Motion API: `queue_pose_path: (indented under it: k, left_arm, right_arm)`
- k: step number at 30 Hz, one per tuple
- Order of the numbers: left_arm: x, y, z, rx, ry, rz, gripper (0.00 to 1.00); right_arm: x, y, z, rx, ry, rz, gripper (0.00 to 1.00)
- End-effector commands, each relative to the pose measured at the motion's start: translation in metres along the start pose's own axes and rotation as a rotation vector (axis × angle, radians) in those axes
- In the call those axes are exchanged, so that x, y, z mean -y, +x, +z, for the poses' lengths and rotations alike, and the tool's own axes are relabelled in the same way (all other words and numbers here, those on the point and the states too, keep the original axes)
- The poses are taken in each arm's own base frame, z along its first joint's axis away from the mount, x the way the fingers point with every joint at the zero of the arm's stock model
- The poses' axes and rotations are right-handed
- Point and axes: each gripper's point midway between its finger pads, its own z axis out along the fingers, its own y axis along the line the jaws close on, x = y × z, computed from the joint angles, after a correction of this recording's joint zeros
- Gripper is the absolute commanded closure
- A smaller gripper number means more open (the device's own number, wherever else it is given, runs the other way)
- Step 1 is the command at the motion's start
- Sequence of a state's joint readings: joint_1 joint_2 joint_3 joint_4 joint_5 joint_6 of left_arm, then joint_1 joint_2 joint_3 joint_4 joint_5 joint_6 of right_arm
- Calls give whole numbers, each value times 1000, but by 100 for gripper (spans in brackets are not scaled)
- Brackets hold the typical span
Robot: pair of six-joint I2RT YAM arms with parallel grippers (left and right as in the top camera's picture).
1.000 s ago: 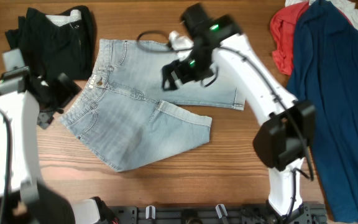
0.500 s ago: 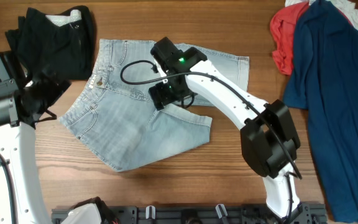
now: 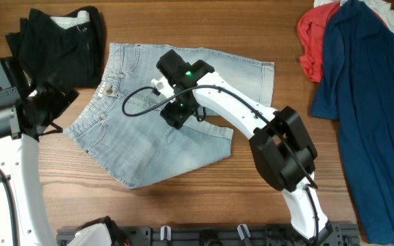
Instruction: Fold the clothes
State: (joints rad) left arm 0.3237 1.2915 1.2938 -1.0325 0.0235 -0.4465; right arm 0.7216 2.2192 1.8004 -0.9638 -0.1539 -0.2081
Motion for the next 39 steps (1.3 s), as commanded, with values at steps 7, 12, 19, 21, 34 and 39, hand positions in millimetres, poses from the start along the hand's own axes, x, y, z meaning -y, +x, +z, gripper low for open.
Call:
queue_pose_path:
  k: [7, 12, 19, 21, 34, 39]
  left_arm:
    - [-2, -5, -3, 18, -10, 19, 0]
    - [-2, -5, -3, 18, -10, 19, 0]
    - [-2, -5, -3, 20, -11, 19, 0]
    - [-2, -7, -3, 26, -10, 45, 0]
    - [-5, -17, -3, 71, -37, 52, 0]
    - [-5, -16, -3, 70, -37, 52, 0]
  right_arm:
    - [-22, 11, 1, -40, -116, -63, 70]
    - [-21, 29, -4, -113, -119, 38, 96]
    - [-15, 74, -64, -241, -113, 349, 96]
    - [-20, 97, -89, -314, -107, 438, 96]
    - [-128, 159, -125, -507, -216, 456, 96]
    - [-142, 195, -102, -617, -74, 433, 94]
